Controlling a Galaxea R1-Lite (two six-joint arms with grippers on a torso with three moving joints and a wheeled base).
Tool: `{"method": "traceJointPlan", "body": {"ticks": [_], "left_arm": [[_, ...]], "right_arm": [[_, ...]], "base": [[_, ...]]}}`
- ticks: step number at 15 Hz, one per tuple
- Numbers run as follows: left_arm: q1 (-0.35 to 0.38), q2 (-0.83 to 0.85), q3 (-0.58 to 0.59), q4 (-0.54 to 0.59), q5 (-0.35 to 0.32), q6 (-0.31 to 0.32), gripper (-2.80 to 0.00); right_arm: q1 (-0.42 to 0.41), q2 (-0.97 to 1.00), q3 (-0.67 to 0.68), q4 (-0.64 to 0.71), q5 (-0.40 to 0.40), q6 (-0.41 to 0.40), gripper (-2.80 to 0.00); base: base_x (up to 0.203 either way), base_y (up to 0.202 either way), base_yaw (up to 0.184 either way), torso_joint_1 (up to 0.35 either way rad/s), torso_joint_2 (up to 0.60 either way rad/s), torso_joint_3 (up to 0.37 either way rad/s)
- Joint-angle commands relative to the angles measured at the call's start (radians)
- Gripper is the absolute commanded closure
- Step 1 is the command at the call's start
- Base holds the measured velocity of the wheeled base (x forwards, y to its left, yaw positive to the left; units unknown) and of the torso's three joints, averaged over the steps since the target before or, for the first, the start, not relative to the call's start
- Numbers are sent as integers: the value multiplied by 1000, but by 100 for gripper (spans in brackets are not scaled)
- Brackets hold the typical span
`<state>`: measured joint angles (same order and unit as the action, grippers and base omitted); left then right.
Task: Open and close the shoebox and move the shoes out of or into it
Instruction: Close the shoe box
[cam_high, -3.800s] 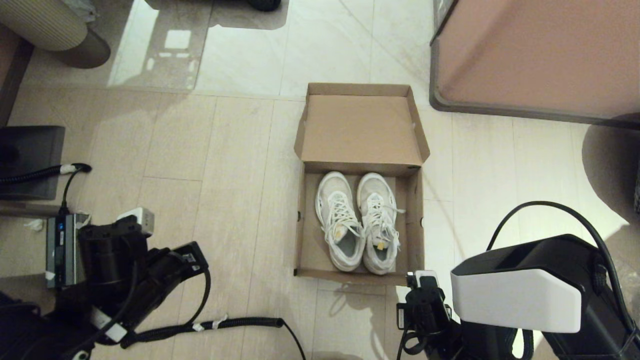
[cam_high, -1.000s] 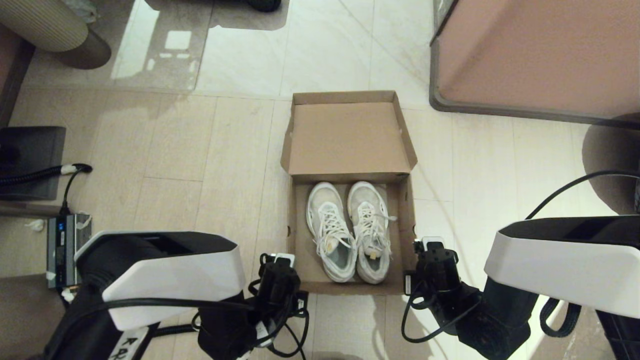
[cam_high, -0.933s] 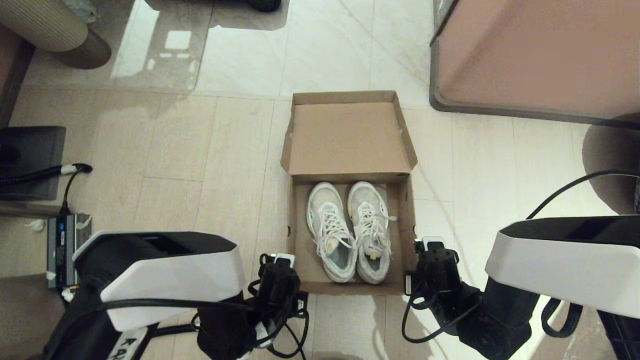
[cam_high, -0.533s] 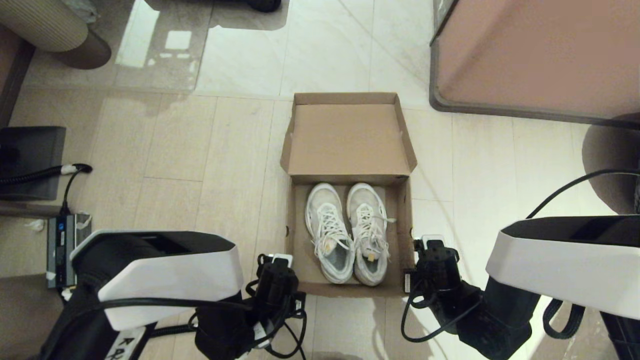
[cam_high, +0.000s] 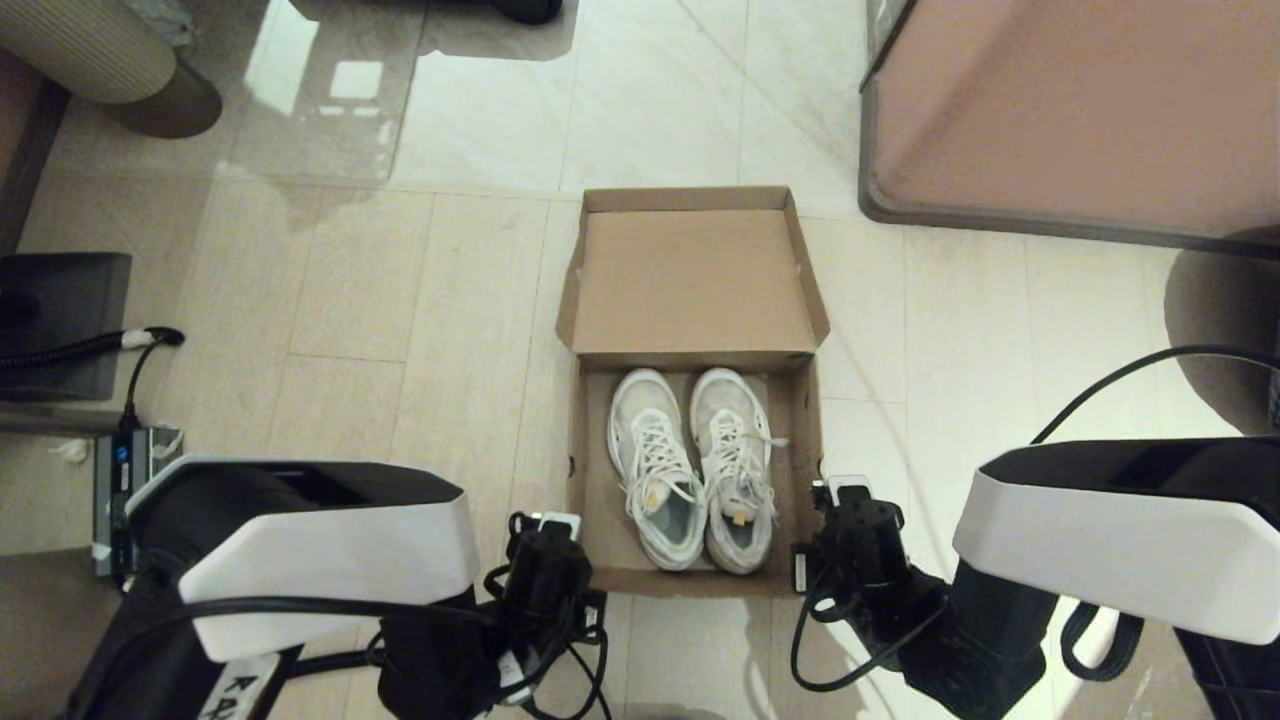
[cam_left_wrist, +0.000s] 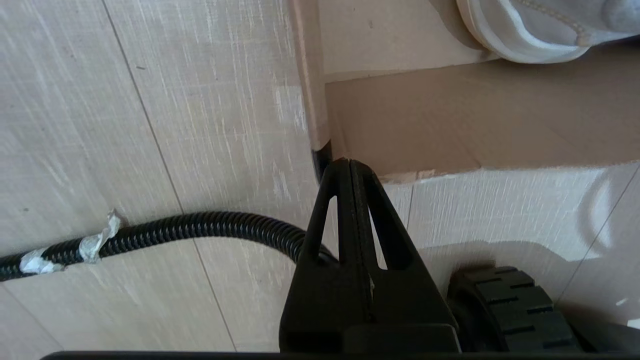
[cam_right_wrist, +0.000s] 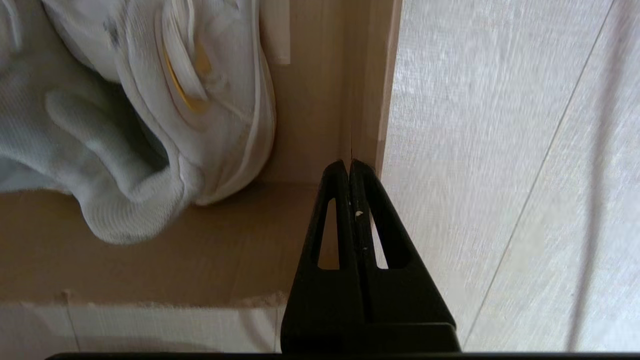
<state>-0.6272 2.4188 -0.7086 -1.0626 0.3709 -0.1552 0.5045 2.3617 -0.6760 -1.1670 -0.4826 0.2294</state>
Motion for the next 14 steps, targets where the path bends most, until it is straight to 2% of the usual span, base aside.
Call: {"method": "traceJointPlan", "body": {"ticks": [1,8,14], "left_arm": [[0,-9,6,-7,2,-1,0],[0,3,-2,-7,0,-3,0],[0,6,-3,-7,-1,-4,0]], "right_arm": [[-1,8,18,-17,-4,3,0],[-1,37,16,-19,-2,36,0],[-1,45,53,-14,-4,31,0]], "base": [[0,0,0,0,0,0],[0,0,0,0,0,0],[0,0,0,0,0,0]]}}
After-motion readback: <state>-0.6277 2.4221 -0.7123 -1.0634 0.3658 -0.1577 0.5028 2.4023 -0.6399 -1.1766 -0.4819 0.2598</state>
